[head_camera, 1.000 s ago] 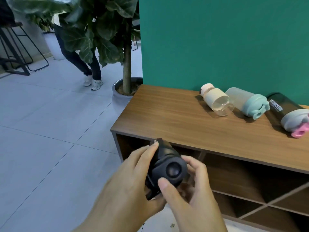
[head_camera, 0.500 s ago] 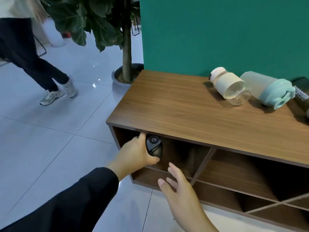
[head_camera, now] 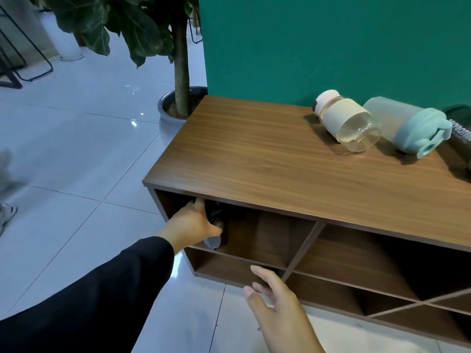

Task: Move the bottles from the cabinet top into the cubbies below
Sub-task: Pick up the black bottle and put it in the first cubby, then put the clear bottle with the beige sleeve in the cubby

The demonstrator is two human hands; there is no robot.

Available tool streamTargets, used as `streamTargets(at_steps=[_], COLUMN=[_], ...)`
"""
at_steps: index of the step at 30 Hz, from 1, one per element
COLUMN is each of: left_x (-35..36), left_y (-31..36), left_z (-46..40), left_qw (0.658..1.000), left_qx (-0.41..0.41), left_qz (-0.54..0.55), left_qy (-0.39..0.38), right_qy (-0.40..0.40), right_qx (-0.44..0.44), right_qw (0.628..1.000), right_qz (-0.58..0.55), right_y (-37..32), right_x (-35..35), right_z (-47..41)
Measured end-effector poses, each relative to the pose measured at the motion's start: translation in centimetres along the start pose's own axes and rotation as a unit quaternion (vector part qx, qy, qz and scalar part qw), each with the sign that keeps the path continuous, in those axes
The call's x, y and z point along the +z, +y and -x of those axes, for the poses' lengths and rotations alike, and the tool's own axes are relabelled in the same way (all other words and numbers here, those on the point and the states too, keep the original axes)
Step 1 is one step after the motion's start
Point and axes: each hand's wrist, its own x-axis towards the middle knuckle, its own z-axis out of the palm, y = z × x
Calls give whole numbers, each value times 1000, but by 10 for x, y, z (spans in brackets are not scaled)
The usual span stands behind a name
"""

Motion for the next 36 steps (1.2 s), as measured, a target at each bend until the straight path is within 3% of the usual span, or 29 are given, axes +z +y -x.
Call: streamTargets(at_steps=[6, 11, 14, 17, 21, 24, 29, 32, 36], left_x=[4, 15, 20, 25, 39, 47, 52, 62, 72], left_y=[3, 1, -3, -7, -4, 19, 54, 58, 54], left_z=[-5, -1, 5, 22, 66, 93, 110, 116, 120], left_qw=[998, 995, 993, 976, 921, 922, 937, 944, 950], left_qx=[-1, 14, 44, 96, 209, 249, 200, 175, 158], left_qz=[-66, -88, -71, -65, -27, 32, 141, 160, 162], left_qy=[22, 50, 88, 184, 328, 296, 249, 229, 216], right_qy=[-14, -3, 84, 212, 369, 380, 311, 328, 342], right_qx=[-43, -151, -254, -313, -271, -195, -77, -65, -64], right_qw=[999, 988, 963, 926, 881, 870, 857, 844, 854], right_qz=[-10, -29, -33, -3, 118, 245, 405, 420, 388], right_y=[-23, -57, -82, -104, -125, -142, -154, -152, -142], right_x=[-5, -37, -66, -104, -162, -197, -217, -216, -222], right_z=[9, 24, 22, 0, -61, -113, -168, -178, -183])
